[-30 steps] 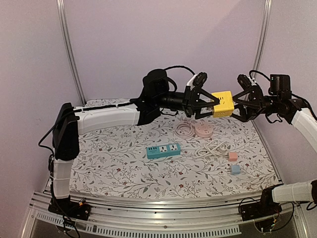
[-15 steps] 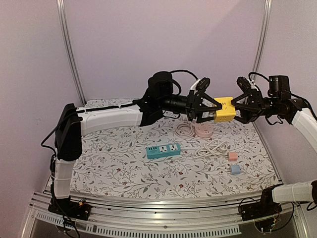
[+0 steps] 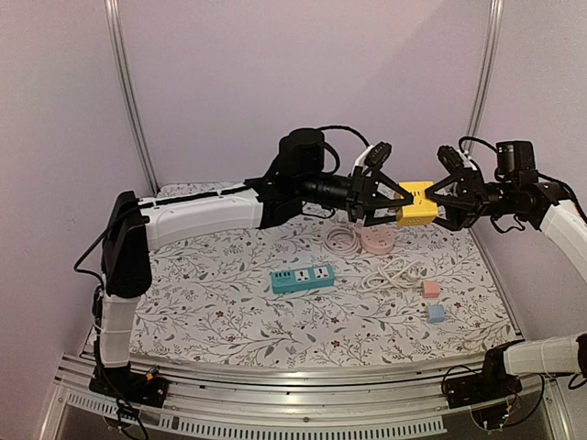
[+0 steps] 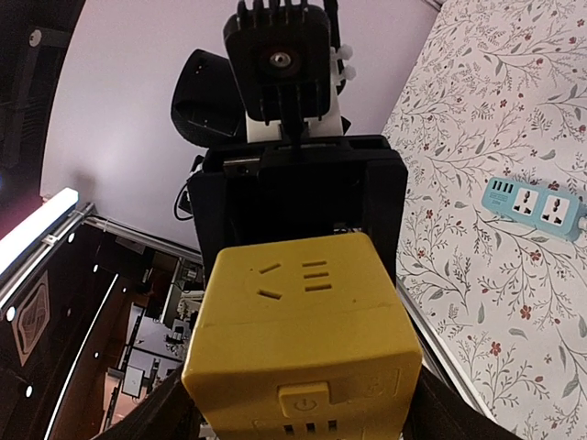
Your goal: Insert the plug
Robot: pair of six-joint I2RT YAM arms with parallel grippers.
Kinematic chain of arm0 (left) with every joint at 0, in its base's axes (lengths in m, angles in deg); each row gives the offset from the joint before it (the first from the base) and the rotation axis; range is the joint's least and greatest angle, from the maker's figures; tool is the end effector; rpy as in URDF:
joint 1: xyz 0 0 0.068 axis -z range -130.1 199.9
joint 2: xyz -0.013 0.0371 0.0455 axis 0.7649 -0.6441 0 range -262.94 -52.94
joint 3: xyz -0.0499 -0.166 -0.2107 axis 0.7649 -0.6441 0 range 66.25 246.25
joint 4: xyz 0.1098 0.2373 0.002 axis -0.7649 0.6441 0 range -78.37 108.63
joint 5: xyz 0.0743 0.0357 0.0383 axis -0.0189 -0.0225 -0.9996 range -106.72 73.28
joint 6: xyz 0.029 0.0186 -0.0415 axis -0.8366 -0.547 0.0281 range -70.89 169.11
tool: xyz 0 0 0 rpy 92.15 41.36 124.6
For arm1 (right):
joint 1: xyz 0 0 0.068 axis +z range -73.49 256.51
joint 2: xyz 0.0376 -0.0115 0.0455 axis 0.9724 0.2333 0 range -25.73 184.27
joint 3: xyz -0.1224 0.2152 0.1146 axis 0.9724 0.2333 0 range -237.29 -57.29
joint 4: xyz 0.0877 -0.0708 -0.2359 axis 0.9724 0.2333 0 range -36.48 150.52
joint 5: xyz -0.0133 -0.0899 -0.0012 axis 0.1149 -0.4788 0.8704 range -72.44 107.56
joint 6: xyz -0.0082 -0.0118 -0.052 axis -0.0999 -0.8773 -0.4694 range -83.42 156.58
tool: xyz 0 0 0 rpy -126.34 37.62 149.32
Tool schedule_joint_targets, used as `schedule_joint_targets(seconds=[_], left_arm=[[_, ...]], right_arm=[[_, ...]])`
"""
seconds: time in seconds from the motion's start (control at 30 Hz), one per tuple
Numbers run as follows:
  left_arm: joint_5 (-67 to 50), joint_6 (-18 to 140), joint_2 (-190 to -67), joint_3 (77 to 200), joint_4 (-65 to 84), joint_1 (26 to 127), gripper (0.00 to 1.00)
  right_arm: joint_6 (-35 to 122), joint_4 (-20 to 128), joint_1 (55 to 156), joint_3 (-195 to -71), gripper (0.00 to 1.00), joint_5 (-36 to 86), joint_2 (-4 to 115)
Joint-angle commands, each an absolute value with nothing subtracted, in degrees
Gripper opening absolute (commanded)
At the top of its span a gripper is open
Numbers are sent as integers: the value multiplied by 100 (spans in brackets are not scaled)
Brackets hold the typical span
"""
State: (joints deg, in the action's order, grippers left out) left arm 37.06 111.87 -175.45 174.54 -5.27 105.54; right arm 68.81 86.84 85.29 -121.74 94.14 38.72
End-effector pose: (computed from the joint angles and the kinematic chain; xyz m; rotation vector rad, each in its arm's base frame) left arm 0.2637 -0.4364 0.3386 0.8715 1.9193 -2.1588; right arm 0.2119 0.0677 0.3664 -0.4221 2.1058 1.8342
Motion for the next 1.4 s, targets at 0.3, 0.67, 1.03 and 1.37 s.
schedule_joint_targets(seconds=[0.3,0.67,1.03,1.37], left_arm=[[3638,11025,-17687,17589,-345,10676,0],[3549,10974,-17658,17524,-308,10685,11],[3081,10870,-17110,16710,-451,10613,99],[2671,10326,-16215,15738,59,10443,99]], right_arm=[[6840,8759,8714,-12204,66,9407,3796],[6909,8675,8757,-12130,22,9438,3760],[6937,8709,8765,-12051,0,9351,3576],[6877,9115,8765,-12181,0,8381,3490]])
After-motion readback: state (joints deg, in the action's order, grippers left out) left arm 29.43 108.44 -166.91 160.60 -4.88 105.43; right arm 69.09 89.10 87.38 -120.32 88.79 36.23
